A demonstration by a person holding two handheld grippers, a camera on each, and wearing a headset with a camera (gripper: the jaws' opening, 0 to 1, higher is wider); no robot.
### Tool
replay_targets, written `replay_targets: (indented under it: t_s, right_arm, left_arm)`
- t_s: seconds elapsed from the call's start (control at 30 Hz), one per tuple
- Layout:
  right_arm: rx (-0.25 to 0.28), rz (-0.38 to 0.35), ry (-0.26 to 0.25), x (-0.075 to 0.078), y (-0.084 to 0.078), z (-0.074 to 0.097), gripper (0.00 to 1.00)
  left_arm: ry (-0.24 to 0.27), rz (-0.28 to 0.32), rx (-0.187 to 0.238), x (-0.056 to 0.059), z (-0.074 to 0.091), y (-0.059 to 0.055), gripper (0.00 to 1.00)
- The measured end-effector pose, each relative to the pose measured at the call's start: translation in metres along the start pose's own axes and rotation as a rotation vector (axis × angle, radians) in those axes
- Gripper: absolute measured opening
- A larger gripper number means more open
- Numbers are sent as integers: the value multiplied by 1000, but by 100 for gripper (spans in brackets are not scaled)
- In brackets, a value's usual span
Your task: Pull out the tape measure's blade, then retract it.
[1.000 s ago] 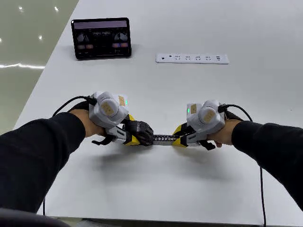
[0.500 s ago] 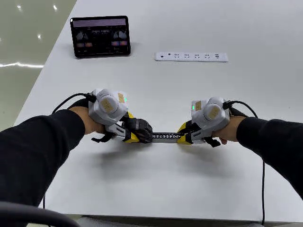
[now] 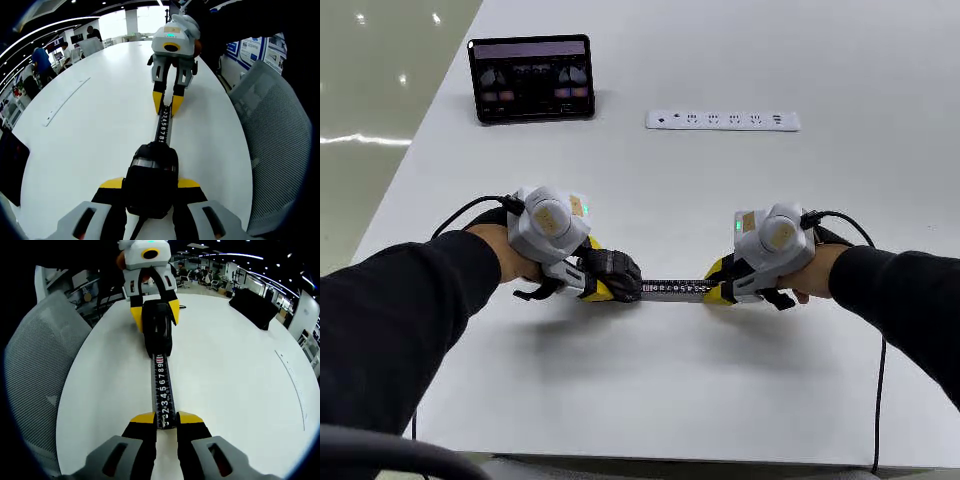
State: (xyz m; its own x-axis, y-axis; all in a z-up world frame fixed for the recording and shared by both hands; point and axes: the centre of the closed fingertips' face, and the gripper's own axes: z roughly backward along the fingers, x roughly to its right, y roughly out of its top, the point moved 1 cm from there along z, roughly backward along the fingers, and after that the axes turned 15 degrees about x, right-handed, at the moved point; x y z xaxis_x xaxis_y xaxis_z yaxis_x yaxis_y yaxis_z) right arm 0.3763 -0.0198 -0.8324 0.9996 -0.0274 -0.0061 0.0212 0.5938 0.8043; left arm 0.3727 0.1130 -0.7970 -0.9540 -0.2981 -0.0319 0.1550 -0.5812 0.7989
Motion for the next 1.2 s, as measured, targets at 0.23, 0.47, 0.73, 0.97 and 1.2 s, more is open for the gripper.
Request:
replay_targets:
  t_s: [0.23,0.47,0.73,0.97,1.2]
  right_arm:
    - [-9,3,-4,-1,-3,5,10]
    - [-11,-5,-10,0,-7,11,10]
    - [-9,-23,-19,3,-15,22,10]
    - [-17,-30,-26,3,-22,33,10]
    - [-26,-26,-28,4,-25,36,10]
  left_arm:
    - [-1,0,0,0,0,0,32]
    - [1,5,2,-1,0,-1,32]
    - [0,8,2,-2,-1,-1,32]
    - [1,9,2,-3,-2,-2,32]
    - [0,5,1,-2,-2,-1,32]
